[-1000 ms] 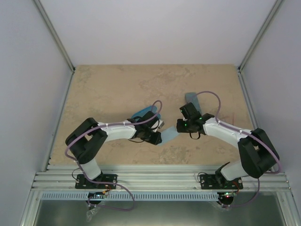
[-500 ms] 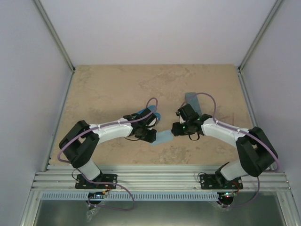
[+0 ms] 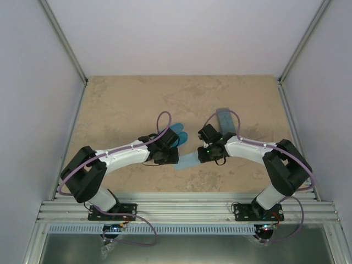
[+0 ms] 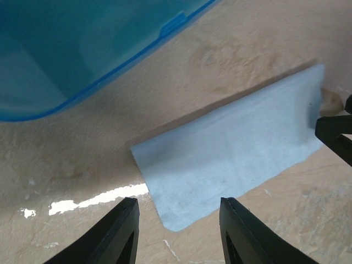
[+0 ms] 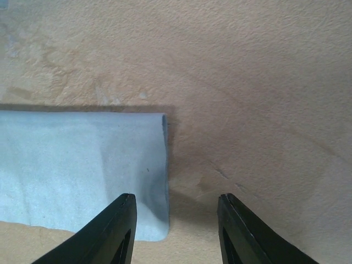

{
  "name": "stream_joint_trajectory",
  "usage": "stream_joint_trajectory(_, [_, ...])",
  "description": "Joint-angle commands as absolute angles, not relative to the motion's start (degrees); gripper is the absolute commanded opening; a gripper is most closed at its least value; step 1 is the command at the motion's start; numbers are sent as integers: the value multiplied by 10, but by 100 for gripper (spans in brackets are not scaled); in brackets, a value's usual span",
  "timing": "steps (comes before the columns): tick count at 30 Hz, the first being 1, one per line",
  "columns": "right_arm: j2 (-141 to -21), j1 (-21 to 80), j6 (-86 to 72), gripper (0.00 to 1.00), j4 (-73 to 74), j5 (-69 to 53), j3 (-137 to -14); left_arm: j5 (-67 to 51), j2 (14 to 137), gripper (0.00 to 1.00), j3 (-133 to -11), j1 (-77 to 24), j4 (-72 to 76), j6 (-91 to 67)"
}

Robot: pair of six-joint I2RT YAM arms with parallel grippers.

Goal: Organize the sunglasses
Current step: Adjust the glasses cleaning cloth at the center of the board, then pick up the glasses cleaning cloth from the center of the board.

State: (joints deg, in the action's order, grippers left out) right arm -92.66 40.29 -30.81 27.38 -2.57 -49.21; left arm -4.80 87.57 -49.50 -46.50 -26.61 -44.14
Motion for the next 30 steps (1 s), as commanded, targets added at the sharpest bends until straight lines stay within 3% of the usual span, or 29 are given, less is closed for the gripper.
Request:
stream_joint_trajectory(1, [-942, 416, -315, 41, 286, -5, -513, -45, 871, 43, -487, -464, -241, -484])
stream_joint_trajectory(14, [-990, 442, -330, 23, 295, 34, -522, -50, 917, 39, -483, -471, -257, -522])
stream_joint_trajectory(20, [-994, 454, -337, 22, 290, 35, -515, -58, 943, 38, -490, -481, -266, -530])
stream_joint_trajectory(25, [-995, 459, -338, 21, 280, 25, -504, -59, 955, 30, -490, -484, -271, -541])
stream_joint_trajectory(30, [-997, 458, -335, 12, 273, 17, -497, -59, 972, 22, -498, -488, -282, -548])
